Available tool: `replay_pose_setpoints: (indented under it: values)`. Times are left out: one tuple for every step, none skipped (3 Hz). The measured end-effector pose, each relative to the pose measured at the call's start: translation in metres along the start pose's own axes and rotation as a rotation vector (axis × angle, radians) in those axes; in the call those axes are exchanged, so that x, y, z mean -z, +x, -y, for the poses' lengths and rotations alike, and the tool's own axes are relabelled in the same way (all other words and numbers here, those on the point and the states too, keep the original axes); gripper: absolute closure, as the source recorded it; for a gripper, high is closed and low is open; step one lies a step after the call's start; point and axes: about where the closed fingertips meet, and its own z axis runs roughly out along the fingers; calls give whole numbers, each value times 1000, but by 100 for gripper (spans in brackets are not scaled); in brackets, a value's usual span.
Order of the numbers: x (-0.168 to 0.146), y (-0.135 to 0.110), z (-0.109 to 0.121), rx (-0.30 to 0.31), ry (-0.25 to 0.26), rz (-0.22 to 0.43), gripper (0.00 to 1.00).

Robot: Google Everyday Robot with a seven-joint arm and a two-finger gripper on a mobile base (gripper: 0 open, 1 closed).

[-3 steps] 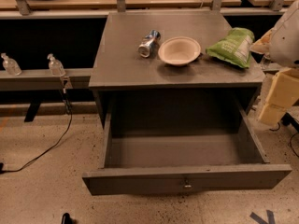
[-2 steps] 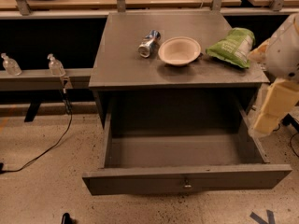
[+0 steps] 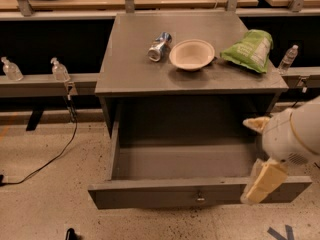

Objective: Close top drawer

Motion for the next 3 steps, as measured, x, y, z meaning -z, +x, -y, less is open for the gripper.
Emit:
replay_pose_setpoints:
  values:
    - [-18, 7, -5, -5, 26, 42, 0]
    - [-15, 5, -2, -4, 32, 39, 0]
    - [-30, 9, 1, -4, 54, 16, 0]
